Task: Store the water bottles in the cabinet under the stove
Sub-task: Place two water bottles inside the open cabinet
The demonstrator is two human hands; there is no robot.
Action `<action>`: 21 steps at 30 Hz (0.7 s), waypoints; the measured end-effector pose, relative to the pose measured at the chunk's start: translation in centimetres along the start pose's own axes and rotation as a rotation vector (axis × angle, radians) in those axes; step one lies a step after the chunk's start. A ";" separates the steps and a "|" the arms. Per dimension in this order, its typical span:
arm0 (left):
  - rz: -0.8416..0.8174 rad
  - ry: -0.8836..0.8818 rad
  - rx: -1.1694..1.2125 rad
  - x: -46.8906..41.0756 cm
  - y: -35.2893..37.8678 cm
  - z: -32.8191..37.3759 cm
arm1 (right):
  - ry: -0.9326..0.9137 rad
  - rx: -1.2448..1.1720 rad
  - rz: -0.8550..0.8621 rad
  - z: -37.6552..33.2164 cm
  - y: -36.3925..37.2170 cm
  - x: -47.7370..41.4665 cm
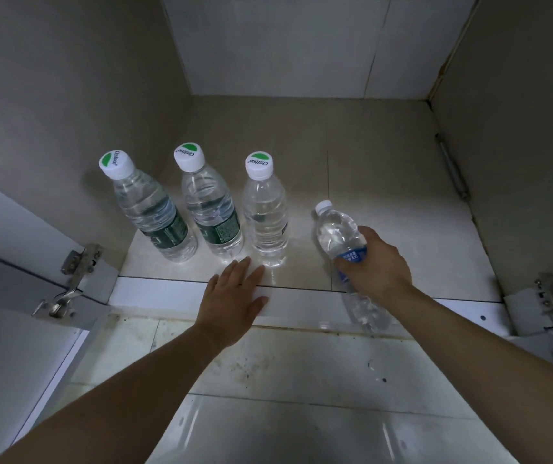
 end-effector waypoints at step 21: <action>0.015 -0.020 -0.027 0.2 -0.6 0.2 | -0.494 -0.510 0.154 -3.3 -0.8 1.7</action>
Point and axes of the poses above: each hand's wrist, its own x-axis away from the middle knuckle, its own y-axis out of the palm, z = x × y, the point moved 7 cm from there along -x, towards the middle knuckle, and after that the axes turned 15 degrees about -z, right-handed, at the moved point
